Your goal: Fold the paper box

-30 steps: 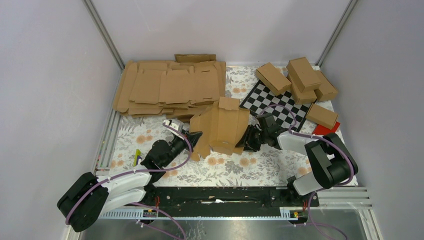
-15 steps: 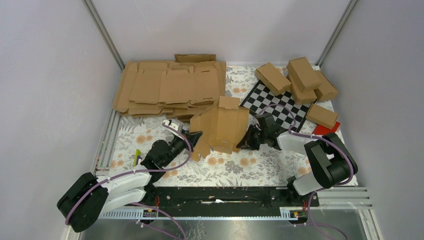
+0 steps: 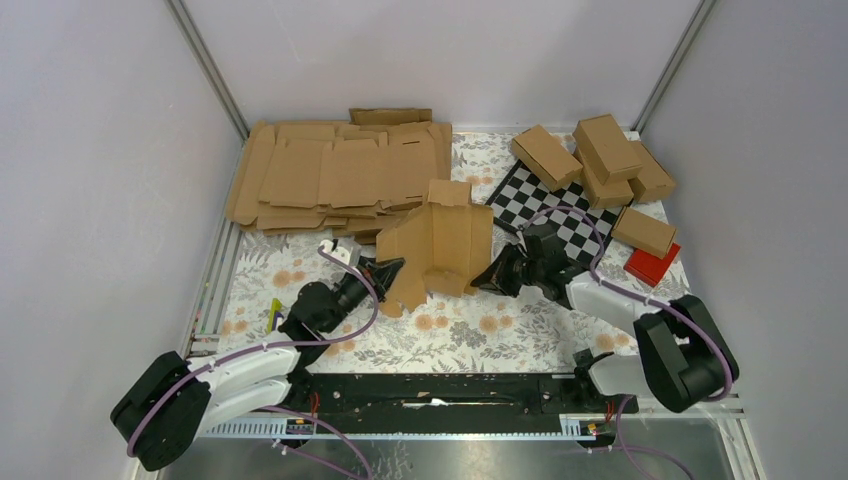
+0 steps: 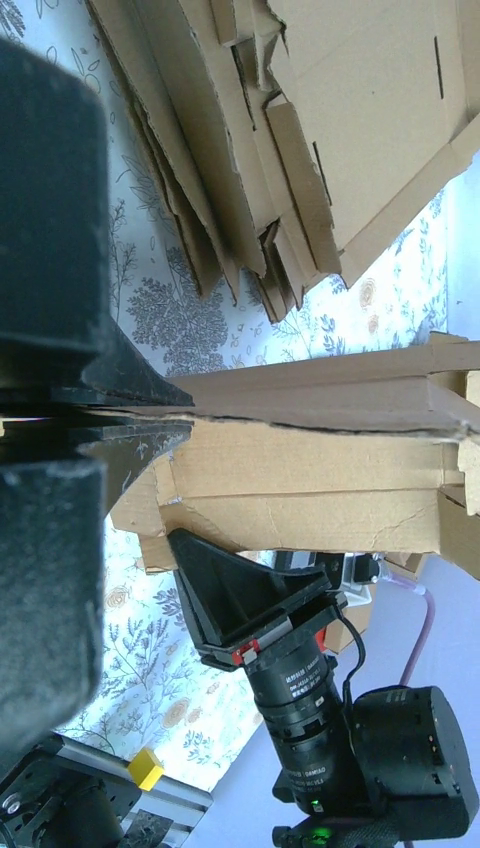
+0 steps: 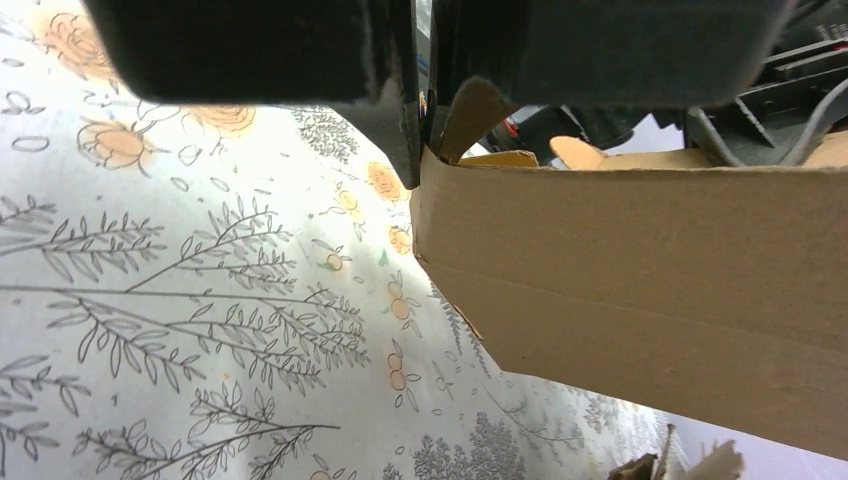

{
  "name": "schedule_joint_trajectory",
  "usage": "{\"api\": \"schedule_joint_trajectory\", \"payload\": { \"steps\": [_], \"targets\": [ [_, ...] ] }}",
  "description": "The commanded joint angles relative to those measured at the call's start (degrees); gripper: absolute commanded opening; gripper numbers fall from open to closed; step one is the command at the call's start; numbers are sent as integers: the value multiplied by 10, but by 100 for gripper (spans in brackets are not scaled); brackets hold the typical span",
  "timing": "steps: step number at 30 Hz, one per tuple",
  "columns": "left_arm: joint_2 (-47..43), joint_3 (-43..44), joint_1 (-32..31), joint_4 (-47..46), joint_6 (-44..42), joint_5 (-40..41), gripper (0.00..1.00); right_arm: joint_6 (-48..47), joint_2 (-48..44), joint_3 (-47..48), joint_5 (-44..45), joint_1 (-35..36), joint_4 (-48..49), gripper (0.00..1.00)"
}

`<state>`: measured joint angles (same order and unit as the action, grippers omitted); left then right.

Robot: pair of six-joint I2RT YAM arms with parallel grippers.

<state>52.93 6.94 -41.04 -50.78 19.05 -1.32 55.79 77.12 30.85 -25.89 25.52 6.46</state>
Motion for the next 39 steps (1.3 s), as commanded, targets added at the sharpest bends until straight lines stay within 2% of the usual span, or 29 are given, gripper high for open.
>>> {"api": "schedule_joint_trajectory", "payload": {
  "steps": [1,4,8,13,20,28,36,39],
  "targets": [
    [-4,-9,-8,-16,-7,-24,0,79,-48,-19,29,2,49,1],
    [-1,-10,-11,-23,-5,-31,0,96,-52,-33,20,1,98,0],
    [6,-12,-13,-40,2,-45,0,87,-18,-21,-3,1,99,0],
    [12,-11,-20,-42,1,-48,0,129,10,-26,-29,1,152,0],
    [1,-7,-29,-10,-11,-13,0,203,-25,-36,-26,2,196,0],
    [-8,-9,-35,-4,-16,-8,0,296,-66,-67,-22,1,232,0],
    [-28,-17,-36,10,-18,23,0,322,-112,-79,-4,-15,228,0],
    [-32,-18,-36,18,-18,45,0,362,-130,-110,2,-17,275,0]
  ]
}}
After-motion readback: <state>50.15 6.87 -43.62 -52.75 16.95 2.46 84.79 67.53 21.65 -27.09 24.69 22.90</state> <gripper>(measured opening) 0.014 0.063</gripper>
